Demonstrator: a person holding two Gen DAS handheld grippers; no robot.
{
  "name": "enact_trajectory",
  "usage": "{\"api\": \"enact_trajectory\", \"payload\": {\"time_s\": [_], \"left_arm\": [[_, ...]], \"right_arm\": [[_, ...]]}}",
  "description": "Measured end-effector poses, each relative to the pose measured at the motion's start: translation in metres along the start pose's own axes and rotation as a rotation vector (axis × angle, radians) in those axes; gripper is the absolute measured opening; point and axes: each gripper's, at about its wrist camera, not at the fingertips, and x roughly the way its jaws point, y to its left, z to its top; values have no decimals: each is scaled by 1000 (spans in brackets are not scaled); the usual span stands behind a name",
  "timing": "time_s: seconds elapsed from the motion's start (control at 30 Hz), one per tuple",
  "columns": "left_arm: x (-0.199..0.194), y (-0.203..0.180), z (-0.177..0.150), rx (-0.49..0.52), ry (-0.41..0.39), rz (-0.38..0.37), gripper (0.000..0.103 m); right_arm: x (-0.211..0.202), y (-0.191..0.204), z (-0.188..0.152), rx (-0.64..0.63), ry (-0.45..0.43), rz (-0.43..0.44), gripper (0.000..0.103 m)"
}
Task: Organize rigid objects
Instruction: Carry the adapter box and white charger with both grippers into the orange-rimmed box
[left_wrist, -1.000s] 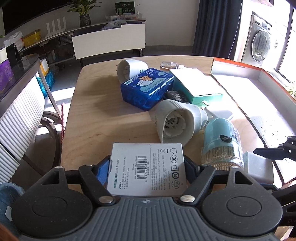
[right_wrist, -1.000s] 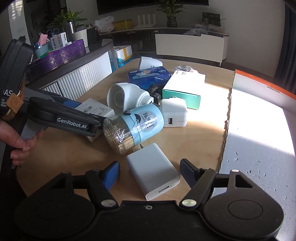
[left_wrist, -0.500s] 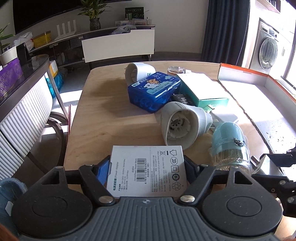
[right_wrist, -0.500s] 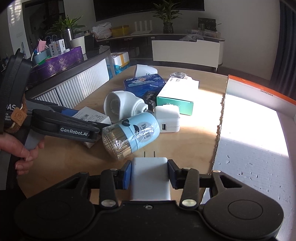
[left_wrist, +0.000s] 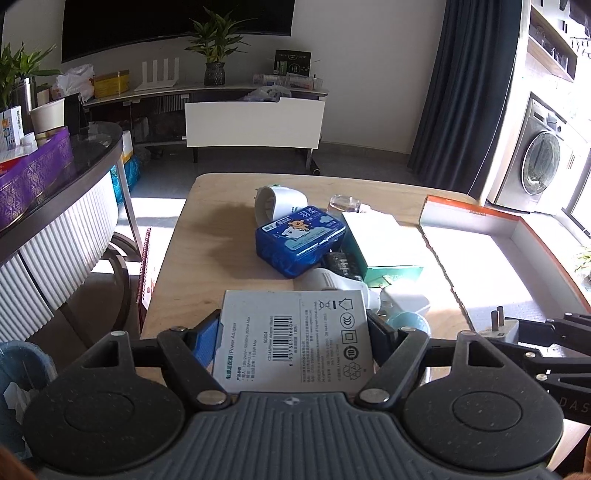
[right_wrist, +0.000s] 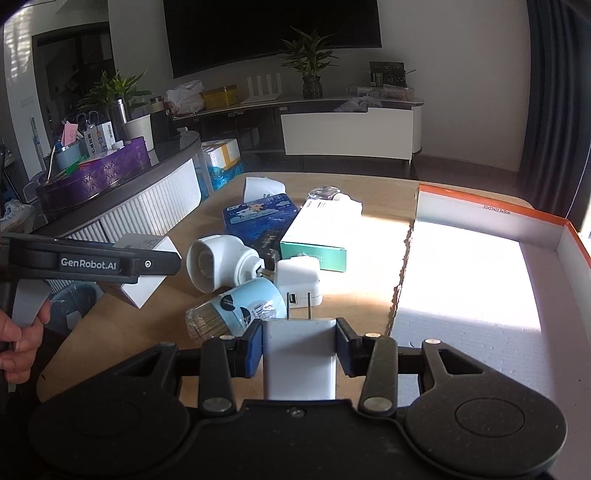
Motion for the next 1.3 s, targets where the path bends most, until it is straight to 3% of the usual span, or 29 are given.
{"api": "enact_trajectory", "payload": {"time_s": [0.27,0.67,1.03,1.3], "left_arm": [[1,-40,21,22,-25,-84,78],[26,-108,49,81,-19,-180,78],[47,-151,62,116,-2,-207,78],[57,-162,64,128,16,-206,78]], "right_arm": [[-21,-39,27,60,-79,-109,50],[-35,-107,56,135,-106,-257,50],[-32,-147,61,191,-90,-304,50],[-23,-160,64,204,-77,-308,50]]}}
